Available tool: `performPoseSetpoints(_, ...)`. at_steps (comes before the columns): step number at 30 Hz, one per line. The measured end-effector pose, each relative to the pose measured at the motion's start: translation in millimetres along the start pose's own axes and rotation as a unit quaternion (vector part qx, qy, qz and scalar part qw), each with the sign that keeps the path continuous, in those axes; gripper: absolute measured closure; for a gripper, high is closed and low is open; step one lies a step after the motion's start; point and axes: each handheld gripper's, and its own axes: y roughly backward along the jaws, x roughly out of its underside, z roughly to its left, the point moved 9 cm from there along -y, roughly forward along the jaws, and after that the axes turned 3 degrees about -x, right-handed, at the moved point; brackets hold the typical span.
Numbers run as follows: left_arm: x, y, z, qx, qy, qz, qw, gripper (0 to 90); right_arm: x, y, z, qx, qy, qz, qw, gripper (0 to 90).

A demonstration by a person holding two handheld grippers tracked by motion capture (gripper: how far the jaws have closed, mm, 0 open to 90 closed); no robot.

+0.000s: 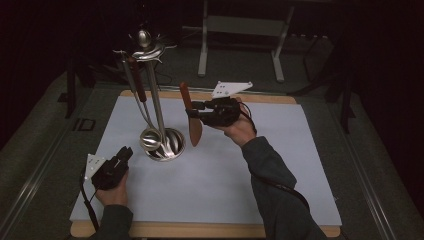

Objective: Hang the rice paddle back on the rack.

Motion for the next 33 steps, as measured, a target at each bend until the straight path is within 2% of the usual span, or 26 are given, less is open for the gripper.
performPoseSetpoints(12,-0.2,0.2,0.3,-0.001,0.001,-0.001,1.0,75.9,-11.0,0.7,4.3,-0.014,0.005,-0.01,0.9998,65.9)
performPoseSetpoints(33,-0.4,0.4,0.9,-0.002,0.002,-0.002,1.0,75.8,-31.8,2.9,9.9,-0.014,0.018,-0.02,0.9995,65.8)
